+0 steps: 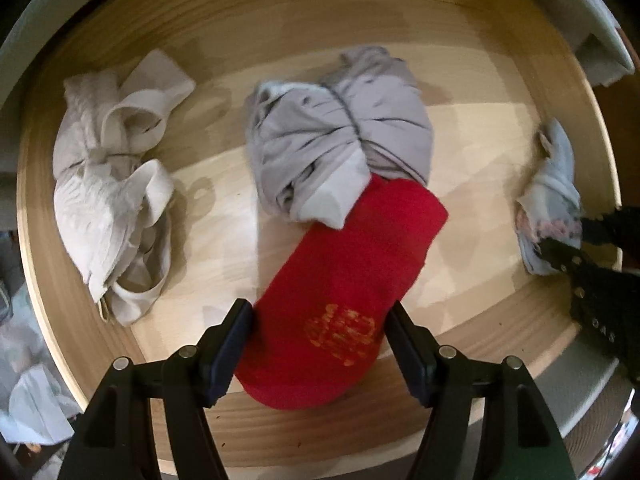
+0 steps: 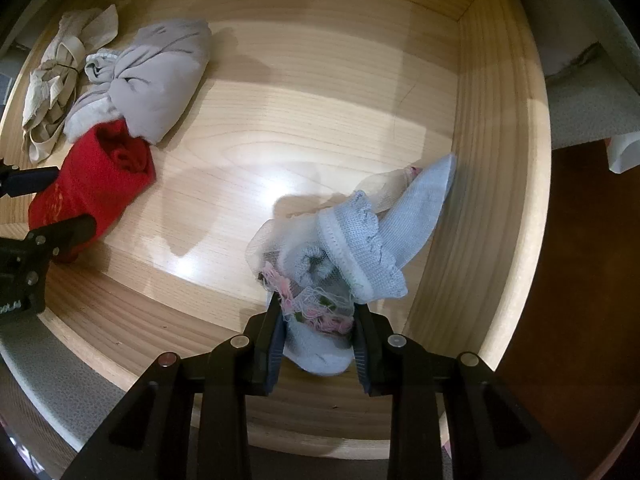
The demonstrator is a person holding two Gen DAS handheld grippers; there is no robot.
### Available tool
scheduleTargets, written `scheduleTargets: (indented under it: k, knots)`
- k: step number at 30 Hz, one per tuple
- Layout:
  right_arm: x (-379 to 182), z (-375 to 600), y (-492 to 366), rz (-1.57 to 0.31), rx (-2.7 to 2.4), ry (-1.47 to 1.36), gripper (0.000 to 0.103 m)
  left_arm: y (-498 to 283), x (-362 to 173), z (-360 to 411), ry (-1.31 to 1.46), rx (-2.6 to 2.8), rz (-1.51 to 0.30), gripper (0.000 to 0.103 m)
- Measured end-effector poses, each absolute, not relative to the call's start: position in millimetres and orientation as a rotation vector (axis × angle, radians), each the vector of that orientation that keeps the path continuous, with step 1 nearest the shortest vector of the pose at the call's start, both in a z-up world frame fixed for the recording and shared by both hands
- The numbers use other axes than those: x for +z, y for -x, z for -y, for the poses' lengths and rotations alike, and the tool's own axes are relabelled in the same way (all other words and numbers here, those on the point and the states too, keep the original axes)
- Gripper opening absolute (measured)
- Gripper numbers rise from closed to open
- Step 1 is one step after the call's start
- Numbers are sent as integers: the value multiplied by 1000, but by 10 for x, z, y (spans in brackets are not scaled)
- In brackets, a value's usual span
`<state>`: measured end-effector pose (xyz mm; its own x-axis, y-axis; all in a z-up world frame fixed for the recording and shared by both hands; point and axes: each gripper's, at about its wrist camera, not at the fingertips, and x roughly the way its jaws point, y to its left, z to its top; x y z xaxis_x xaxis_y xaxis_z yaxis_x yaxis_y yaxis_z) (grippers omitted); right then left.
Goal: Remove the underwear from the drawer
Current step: 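Close the left gripper on the red bundle, then lift the red bundle with the left gripper and carry it over the white box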
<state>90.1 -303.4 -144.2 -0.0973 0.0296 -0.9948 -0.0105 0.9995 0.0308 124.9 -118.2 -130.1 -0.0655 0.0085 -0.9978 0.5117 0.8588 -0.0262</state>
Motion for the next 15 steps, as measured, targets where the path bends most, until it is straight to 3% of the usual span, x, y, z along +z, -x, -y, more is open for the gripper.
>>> scheduleTargets:
  k: [5,15]
  knots:
    - [-1435,3035,-901,-1665,30,-11,26,-1259,-1341,1138,-396,-398,-1621,67]
    - [-1416,3003,-894,-1661,23,-5,27,-1297,-1419,1086,-367,-389,-1617,46]
